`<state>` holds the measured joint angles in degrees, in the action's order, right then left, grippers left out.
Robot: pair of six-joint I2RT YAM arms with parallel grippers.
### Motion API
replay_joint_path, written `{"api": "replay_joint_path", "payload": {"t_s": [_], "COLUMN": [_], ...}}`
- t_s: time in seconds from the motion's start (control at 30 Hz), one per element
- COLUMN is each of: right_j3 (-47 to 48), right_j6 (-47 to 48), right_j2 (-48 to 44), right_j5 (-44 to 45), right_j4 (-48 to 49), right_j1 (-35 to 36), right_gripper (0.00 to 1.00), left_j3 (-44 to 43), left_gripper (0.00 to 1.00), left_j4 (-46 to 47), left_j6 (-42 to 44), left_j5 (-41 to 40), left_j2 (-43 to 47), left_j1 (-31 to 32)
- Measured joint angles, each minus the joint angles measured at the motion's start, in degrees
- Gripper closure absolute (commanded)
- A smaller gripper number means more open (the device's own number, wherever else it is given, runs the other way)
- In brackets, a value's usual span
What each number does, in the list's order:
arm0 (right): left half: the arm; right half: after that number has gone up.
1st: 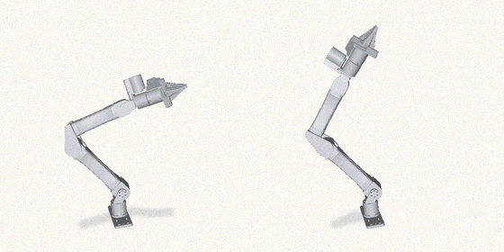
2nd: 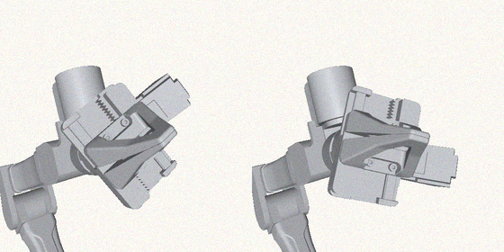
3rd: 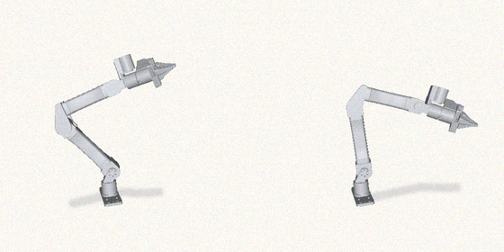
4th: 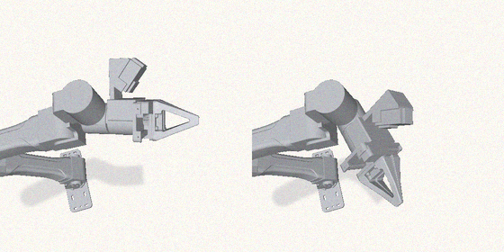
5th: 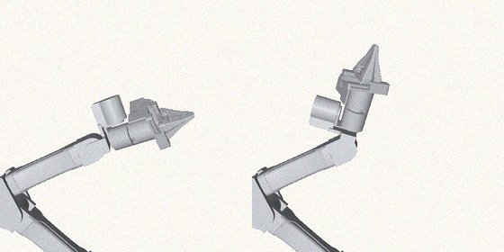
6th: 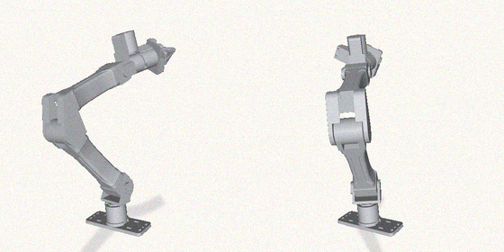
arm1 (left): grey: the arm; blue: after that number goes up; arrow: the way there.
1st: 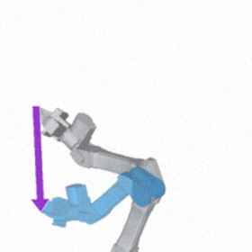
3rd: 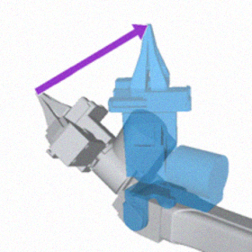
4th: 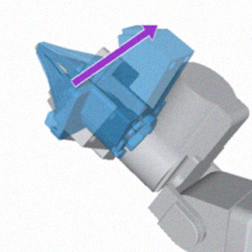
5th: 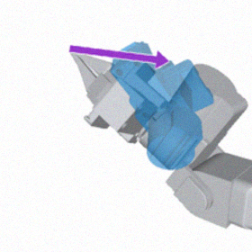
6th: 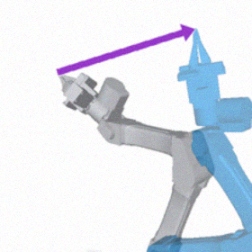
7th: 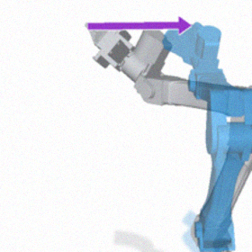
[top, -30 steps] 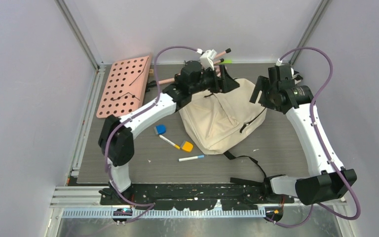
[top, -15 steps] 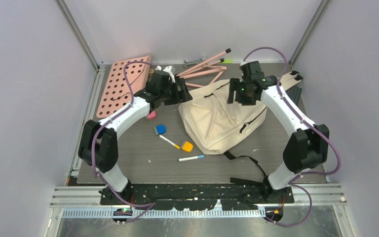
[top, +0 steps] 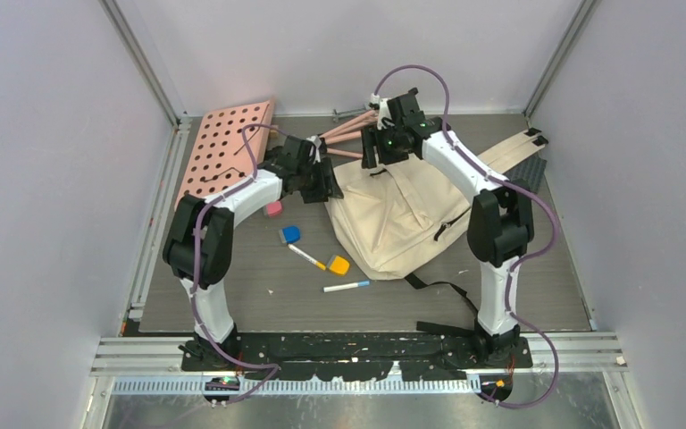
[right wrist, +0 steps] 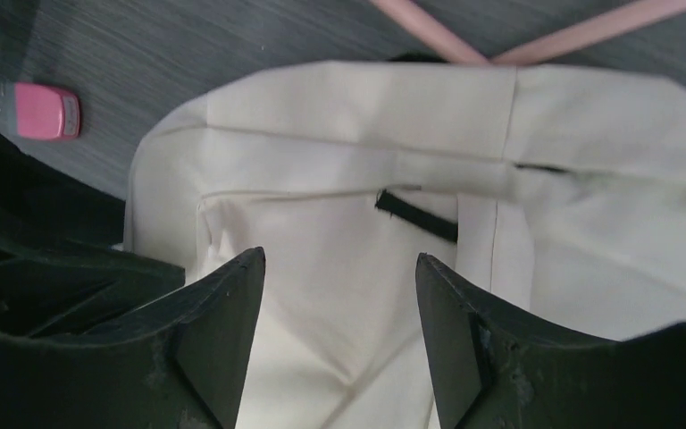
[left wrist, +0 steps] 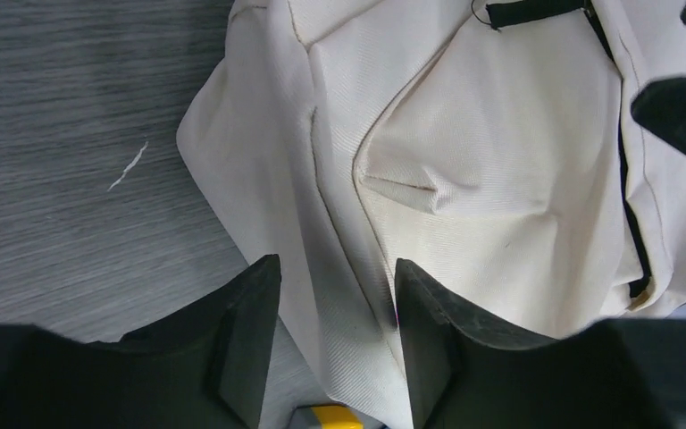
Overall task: Pack the student bag
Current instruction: Unzip the student bag at the center of the board.
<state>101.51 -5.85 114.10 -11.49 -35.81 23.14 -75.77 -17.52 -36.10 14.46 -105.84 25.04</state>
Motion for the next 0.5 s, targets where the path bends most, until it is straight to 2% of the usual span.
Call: {"api": "replay_joint_path", "payload": {"t_s": [0.13, 0.23, 0.27, 0.5], "right_j3": [7.1, 9.4, 9.5, 10.6], "right_j6": [4.0, 8.4, 9.6, 19.2], "right_j2": [6.7, 9.9, 10.4, 13.5], "right_j5": [-2.3, -3.5, -3.7, -4.3], "right_j4": [0.1, -0.3, -0.4, -2.4], "right_j1": [0.0, 0.0, 0.0, 0.0], "right_gripper": [0.34, 0.34, 0.34, 0.35], "left_j3": [-0.8, -0.9, -0.9, -0.9], "left_gripper": [0.83, 0.98, 1.00, 1.00], "left_j4": [0.1, 0.5, 0.6, 0.6], "left_j6": [-1.1, -1.2, -1.2, -1.0], "left_j5": [2.6, 3.7, 3.8, 4.7], "left_j2": [-1.6, -1.7, -1.7, -1.7], "left_j1": [-0.5, -0.5, -0.5, -0.7]}}
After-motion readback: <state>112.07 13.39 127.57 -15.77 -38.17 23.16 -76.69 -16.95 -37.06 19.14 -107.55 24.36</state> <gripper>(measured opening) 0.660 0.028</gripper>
